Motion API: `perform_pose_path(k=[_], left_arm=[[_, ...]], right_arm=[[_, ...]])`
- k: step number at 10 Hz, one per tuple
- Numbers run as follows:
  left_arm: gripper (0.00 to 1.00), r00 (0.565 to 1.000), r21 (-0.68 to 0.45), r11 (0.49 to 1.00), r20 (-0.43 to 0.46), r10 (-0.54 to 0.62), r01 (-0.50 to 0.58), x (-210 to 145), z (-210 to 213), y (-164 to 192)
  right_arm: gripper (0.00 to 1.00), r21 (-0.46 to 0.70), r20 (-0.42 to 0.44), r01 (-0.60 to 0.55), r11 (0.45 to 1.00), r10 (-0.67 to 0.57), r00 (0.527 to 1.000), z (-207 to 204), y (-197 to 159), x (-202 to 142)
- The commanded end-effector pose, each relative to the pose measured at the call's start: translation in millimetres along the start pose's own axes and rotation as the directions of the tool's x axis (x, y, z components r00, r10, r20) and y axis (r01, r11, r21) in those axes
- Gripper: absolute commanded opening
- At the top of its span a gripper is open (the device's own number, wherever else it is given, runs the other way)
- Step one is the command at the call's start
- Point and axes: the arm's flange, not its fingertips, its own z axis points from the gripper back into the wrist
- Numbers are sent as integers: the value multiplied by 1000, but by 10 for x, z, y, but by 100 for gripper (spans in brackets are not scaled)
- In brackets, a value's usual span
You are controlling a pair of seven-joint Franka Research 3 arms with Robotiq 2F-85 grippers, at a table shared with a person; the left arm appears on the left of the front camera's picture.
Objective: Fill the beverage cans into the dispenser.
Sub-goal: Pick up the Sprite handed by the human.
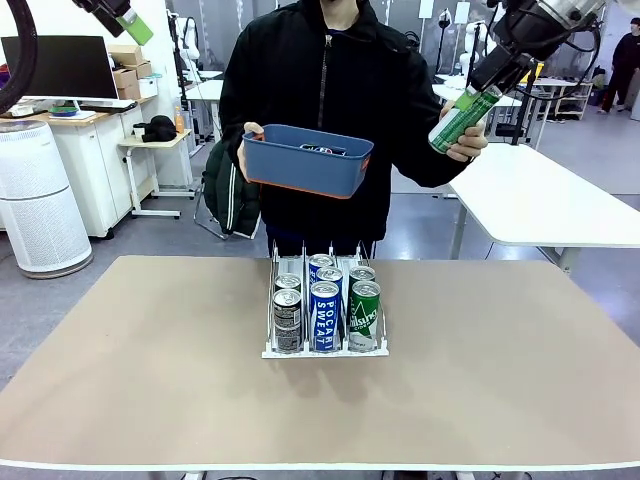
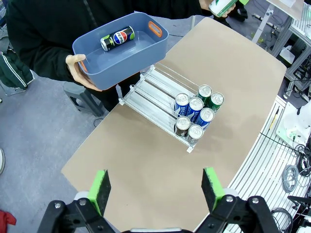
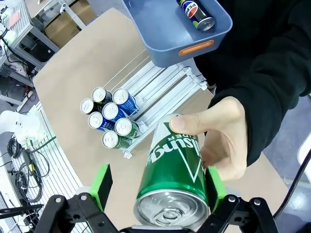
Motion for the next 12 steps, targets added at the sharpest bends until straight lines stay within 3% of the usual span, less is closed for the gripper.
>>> perform_pose_path(k=[1, 4, 5, 6, 7, 9, 10, 12], left_arm=[[100, 1000, 0, 1000, 0, 10, -10, -5, 7, -1], [100, 1000, 0, 1000, 0, 10, -10, -5, 7, -1], [100, 1000, 0, 1000, 0, 10, -10, -5, 7, -1], [100, 1000, 0, 1000, 0, 10, -10, -5, 7, -1], [100, 1000, 0, 1000, 0, 10, -10, -5, 7, -1], [100, 1000, 0, 1000, 0, 10, -10, -5, 7, -1], [100, 1000, 0, 1000, 0, 10, -10, -5, 7, -1], [100, 1000, 0, 1000, 0, 10, -10, -5, 7, -1]], right_arm=[[100, 0, 0, 3, 1000, -3, 1000, 1, 1, 0], [100, 0, 0, 3, 1000, -3, 1000, 1, 1, 0], [41, -1, 0, 2, 1000, -2, 1000, 4, -6, -4], [40, -5, 11, 5, 1000, -5, 1000, 4, 4, 0], [0, -3, 12, 8, 1000, -8, 1000, 22, -1, 2], [0, 10, 13, 13, 1000, -13, 1000, 21, -8, -1], [14, 5, 15, 10, 1000, -10, 1000, 24, 1, -3], [0, 6, 12, 8, 1000, -8, 1000, 37, -4, -10]])
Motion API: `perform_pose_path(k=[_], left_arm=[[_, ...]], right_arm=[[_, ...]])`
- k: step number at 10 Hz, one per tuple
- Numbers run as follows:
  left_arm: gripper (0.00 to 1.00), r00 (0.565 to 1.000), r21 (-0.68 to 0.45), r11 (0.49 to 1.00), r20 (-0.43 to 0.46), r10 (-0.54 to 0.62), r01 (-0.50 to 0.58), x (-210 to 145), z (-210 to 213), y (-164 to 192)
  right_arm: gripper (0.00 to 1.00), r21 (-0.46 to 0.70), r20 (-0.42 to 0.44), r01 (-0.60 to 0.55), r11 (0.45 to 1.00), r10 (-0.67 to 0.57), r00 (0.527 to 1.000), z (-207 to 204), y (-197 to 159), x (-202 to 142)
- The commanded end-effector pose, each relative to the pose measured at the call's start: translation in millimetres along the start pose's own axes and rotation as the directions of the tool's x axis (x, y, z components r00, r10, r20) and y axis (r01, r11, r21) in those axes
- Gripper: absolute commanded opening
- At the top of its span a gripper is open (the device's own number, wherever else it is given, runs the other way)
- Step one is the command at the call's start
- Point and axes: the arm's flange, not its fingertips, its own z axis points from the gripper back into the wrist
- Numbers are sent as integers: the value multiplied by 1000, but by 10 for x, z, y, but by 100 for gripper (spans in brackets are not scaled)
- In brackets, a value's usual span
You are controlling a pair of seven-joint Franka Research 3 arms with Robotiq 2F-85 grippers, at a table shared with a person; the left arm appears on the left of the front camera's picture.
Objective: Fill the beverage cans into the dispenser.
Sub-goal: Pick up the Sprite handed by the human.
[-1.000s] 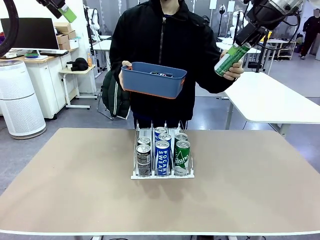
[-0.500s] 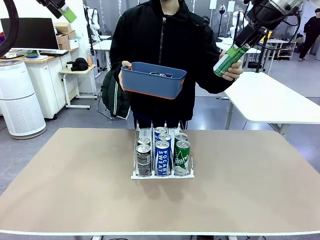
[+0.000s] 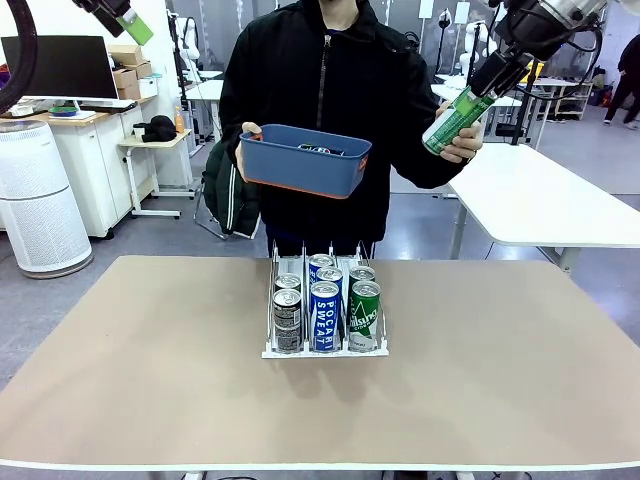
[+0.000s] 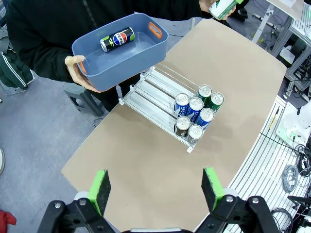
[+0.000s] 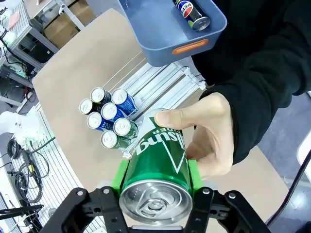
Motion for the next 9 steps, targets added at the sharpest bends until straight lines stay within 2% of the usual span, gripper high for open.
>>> perform_pose_path(k=[1, 4, 5, 6, 9], left_arm=[[100, 1000, 0, 1000, 0, 10, -10, -5, 7, -1], [100, 1000, 0, 1000, 0, 10, -10, -5, 7, -1], [100, 1000, 0, 1000, 0, 10, -10, -5, 7, -1], [100, 1000, 0, 1000, 0, 10, -10, -5, 7, -1], [100, 1000, 0, 1000, 0, 10, -10, -5, 7, -1]], right_arm=[[0, 9, 10, -2, 1000, 2, 1000, 24, 27, 7], [0, 52, 2, -14, 999, 14, 1000, 56, 43, -11], [0, 20, 23, 24, 1000, -24, 999, 58, 26, -3], [0, 14, -8, -6, 1000, 6, 1000, 11, 25, -1], [0, 14, -8, -6, 1000, 6, 1000, 11, 25, -1]])
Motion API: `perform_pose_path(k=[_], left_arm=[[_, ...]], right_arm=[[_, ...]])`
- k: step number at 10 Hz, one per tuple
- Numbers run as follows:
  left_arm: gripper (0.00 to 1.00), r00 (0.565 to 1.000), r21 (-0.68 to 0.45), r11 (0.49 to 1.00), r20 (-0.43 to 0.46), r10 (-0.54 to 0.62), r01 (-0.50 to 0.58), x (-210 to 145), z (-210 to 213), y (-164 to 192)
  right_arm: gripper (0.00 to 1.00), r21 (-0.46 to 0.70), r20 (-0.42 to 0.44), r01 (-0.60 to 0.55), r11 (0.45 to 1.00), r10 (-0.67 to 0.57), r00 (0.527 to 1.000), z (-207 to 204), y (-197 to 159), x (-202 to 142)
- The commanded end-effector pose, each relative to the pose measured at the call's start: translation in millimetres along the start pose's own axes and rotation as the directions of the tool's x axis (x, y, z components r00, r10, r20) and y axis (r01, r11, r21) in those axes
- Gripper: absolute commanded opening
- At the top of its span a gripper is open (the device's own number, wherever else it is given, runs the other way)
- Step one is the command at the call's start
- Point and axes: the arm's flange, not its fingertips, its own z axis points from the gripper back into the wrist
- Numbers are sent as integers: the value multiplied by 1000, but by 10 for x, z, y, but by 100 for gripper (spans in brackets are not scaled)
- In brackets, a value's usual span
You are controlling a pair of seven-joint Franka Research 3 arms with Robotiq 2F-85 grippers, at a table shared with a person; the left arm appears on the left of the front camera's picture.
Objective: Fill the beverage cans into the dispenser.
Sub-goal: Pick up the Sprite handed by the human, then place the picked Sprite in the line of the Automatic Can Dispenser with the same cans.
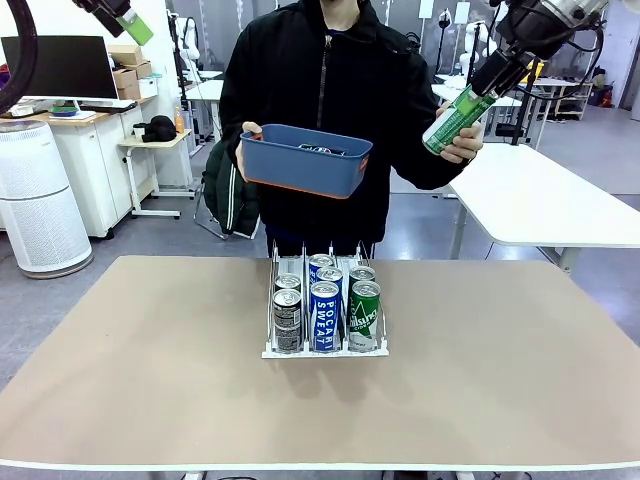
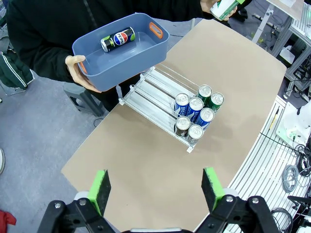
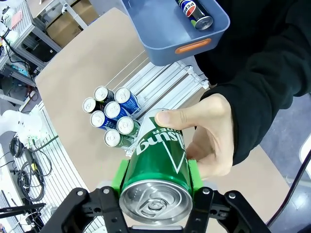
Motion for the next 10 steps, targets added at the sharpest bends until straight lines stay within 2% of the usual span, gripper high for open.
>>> perform_pose_path(k=[1, 10], left_arm=[[100, 1000, 0, 1000, 0, 10, -10, -5, 7, -1], [100, 1000, 0, 1000, 0, 10, -10, -5, 7, -1]], right_arm=[[0, -1, -3, -7, 1000, 7, 1000, -7, 15, 7], [0, -1, -3, -7, 1000, 7, 1000, -7, 15, 7]])
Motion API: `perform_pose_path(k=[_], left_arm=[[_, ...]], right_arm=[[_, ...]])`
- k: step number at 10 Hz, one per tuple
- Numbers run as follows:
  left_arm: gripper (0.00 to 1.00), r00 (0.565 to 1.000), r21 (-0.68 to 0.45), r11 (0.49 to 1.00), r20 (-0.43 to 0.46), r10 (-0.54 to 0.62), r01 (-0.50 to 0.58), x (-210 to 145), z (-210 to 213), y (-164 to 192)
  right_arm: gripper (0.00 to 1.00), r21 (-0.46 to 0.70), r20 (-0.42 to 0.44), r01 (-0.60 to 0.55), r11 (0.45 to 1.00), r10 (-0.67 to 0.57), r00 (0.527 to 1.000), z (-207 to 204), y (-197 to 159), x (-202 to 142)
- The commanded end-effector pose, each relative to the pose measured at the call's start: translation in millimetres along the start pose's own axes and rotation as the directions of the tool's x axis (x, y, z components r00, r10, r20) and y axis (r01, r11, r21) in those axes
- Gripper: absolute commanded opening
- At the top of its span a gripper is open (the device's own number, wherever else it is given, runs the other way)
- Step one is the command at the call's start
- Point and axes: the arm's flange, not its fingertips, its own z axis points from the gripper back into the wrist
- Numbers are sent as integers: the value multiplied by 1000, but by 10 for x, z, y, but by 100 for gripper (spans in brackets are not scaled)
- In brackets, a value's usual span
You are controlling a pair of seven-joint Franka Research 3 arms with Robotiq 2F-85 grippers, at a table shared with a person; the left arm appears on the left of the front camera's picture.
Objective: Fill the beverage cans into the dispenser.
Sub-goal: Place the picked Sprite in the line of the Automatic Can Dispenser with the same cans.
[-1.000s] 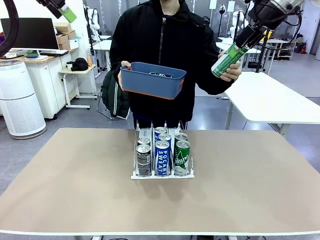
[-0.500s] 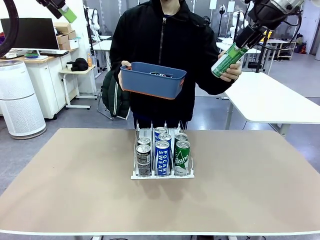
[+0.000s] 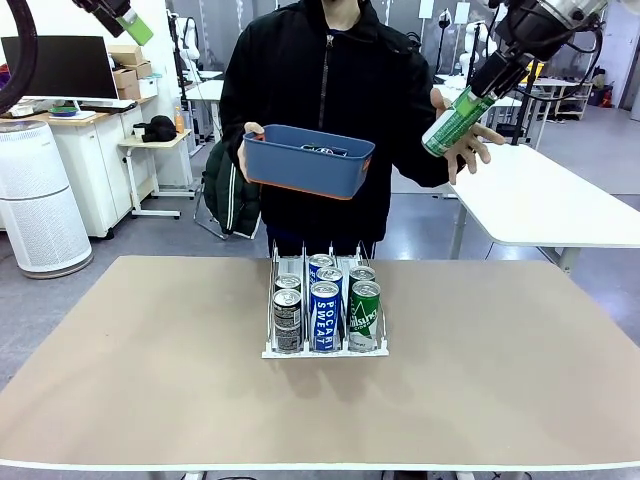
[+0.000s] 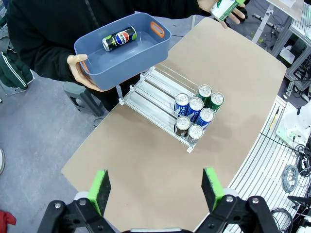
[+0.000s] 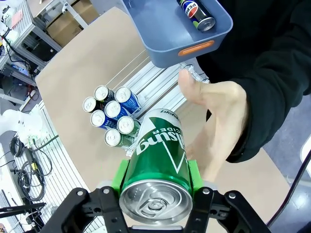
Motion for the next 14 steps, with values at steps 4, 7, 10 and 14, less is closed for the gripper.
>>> perform_pose_path(k=[4, 7, 10, 14], left_arm=[[100, 1000, 0, 1000, 0, 10, -10, -5, 7, -1], [100, 1000, 0, 1000, 0, 10, -10, -5, 7, -1], [100, 1000, 0, 1000, 0, 10, -10, -5, 7, -1], [100, 1000, 0, 1000, 0, 10, -10, -5, 7, -1]], right_arm=[[0, -4, 0, -8, 1000, 8, 1000, 15, 16, 10], [0, -4, 0, -8, 1000, 8, 1000, 15, 16, 10], [0, -4, 0, -8, 1000, 8, 1000, 15, 16, 10], [0, -4, 0, -8, 1000, 8, 1000, 15, 16, 10]])
